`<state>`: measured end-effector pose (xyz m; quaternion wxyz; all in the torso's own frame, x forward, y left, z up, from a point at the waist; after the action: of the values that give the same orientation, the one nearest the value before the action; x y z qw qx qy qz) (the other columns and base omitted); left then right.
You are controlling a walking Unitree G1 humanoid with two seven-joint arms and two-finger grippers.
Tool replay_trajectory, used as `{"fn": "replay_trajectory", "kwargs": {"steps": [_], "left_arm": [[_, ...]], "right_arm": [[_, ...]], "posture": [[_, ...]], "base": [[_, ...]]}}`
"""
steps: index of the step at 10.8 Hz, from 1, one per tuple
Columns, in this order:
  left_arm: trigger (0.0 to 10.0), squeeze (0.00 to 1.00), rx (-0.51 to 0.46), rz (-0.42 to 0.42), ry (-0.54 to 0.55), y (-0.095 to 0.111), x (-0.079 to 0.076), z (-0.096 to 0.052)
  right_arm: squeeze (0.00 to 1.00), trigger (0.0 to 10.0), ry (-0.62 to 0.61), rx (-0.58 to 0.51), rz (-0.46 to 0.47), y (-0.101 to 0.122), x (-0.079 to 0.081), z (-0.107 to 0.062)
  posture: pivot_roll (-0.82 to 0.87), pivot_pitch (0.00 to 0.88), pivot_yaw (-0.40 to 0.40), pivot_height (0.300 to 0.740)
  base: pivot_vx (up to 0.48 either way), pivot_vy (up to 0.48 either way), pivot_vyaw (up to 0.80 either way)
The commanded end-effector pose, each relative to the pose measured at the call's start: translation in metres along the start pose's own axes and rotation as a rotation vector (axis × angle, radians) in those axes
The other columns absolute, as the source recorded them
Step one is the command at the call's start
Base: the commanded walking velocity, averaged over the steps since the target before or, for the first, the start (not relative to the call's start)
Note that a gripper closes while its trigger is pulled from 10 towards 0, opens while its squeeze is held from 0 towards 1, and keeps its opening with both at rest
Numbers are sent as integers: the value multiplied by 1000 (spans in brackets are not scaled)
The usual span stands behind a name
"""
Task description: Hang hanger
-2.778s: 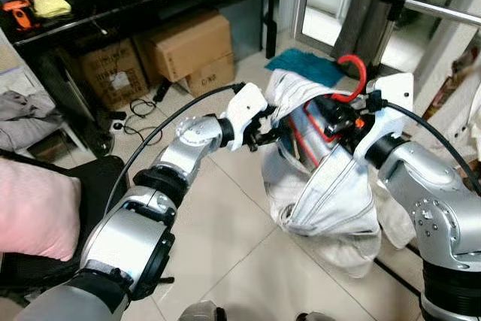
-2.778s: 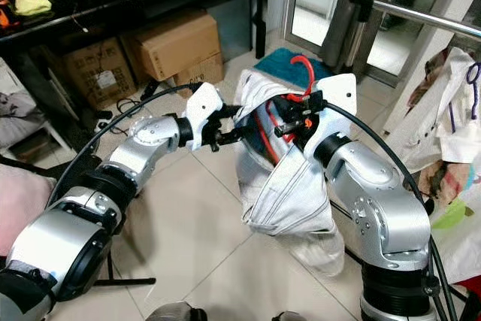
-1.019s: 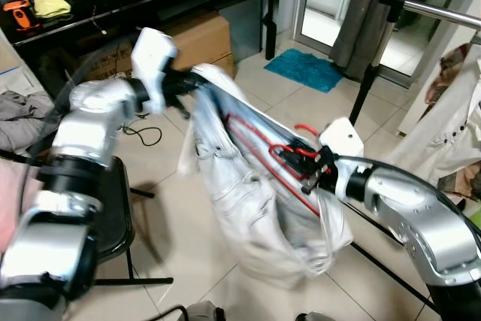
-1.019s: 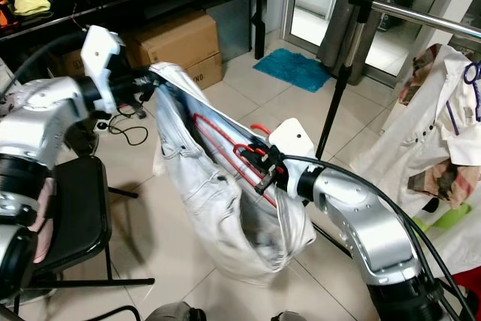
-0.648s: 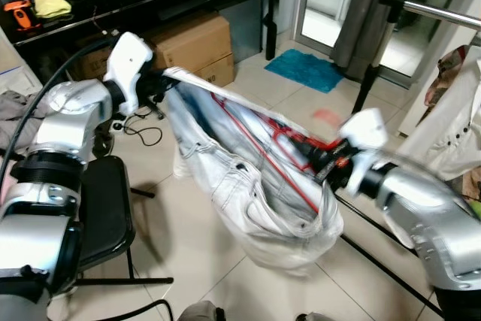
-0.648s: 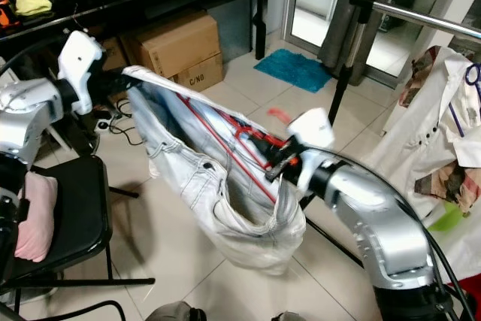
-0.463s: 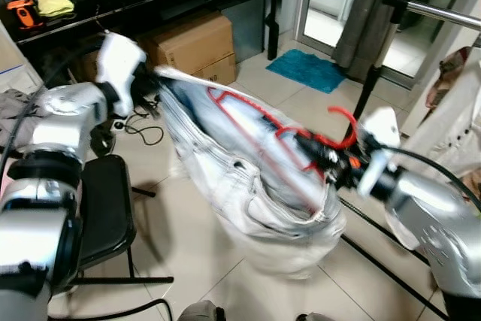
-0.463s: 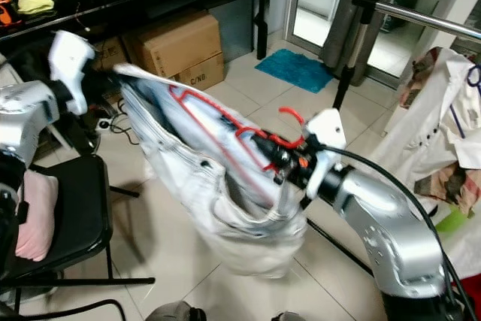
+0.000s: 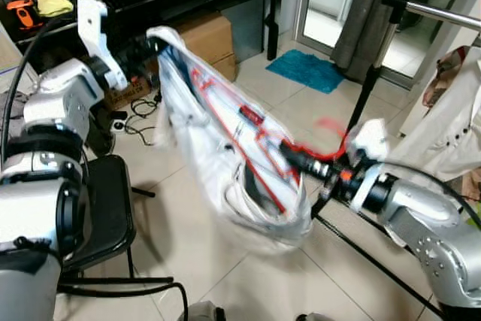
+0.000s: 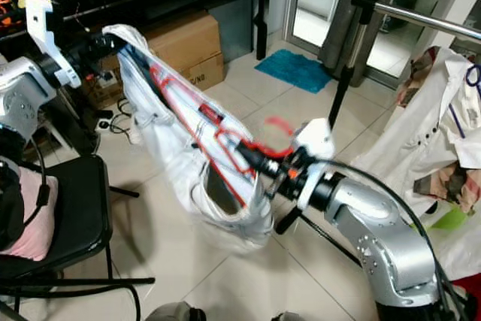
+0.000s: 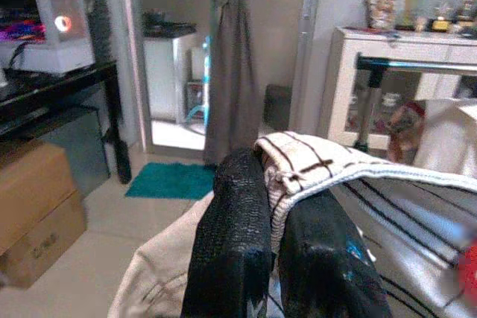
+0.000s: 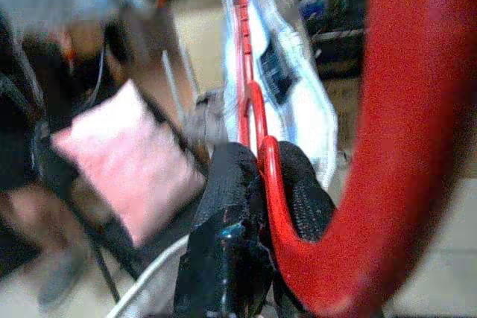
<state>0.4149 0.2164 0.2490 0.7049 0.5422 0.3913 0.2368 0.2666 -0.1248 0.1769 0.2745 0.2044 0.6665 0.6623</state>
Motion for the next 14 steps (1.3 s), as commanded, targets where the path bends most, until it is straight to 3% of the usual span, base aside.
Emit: {"fn": "replay_trajectory", "kwargs": {"steps": [1, 3, 4, 6, 7, 8, 9, 10, 11, 12, 14], "left_arm": [[0, 0, -64, -16, 53, 12, 5, -1], [0, 0, -32, -56, 114, -16, 8, 3], [0, 0, 8, -69, 91, -36, 1, 10], [0, 0, 126, -57, -111, -74, -41, 32], [0, 0, 165, -72, -225, -102, -77, 44], [0, 0, 164, -85, -256, -117, -95, 47], [0, 0, 161, -75, -241, -122, -96, 44], [0, 0, 135, -29, -153, -124, -89, 32], [4588, 0, 81, -21, -49, -125, -77, 18], [10000, 0, 18, -15, 32, -124, -69, 7], [10000, 0, -53, -5, 105, -119, -63, -1]], "right_arm": [[0, 0, -49, -62, 27, 11, -11, -5], [0, 0, -136, -220, 138, 27, -26, -12], [0, 0, -188, -282, 180, 35, -34, -13], [0, 0, -349, -296, 185, 44, -55, -7], [0, 0, -488, -270, 176, 42, -72, -6], [0, 0, -601, -135, 103, 27, -82, -11], [0, 3647, -679, 14, 51, 7, -86, -18], [0, 10000, -722, 165, -4, -17, -77, -29], [0, 10000, -754, 308, 6, -46, -64, -40], [0, 10000, -842, 391, 18, -67, -58, -56], [0, 10000, -886, 406, 52, -79, -48, -64]], "posture": [[22, 0, 86, 740], [20, 0, 89, 740], [21, 0, 89, 740], [14, 0, 96, 740], [8, 0, 102, 740], [-9, 0, 114, 740], [-19, 0, 120, 740], [-34, 0, 131, 740], [-44, 0, 135, 740], [-50, 0, 130, 740], [-33, 0, 109, 740]], "base": [[0, 0, 0], [0, 0, 0], [0, 0, 0], [0, 0, 0], [0, 0, 0], [0, 0, 0], [0, 0, 0], [0, 0, 0], [0, 0, 0], [0, 0, -800], [0, 0, -800]]}}
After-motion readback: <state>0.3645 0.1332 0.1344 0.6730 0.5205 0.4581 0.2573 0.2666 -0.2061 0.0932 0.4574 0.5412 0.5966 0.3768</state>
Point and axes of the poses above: a point about 5 cm out from each wrist's last joint towards the gripper, its own z axis pointing out of the wrist towards the gripper, its own y axis along the axis of the wrist's last joint, x = y × z, the point moved 3 cm from there along z, pointing out of the wrist towards the gripper, and after that the axes turned 15 degrees about -z, right-handed, at the moved point
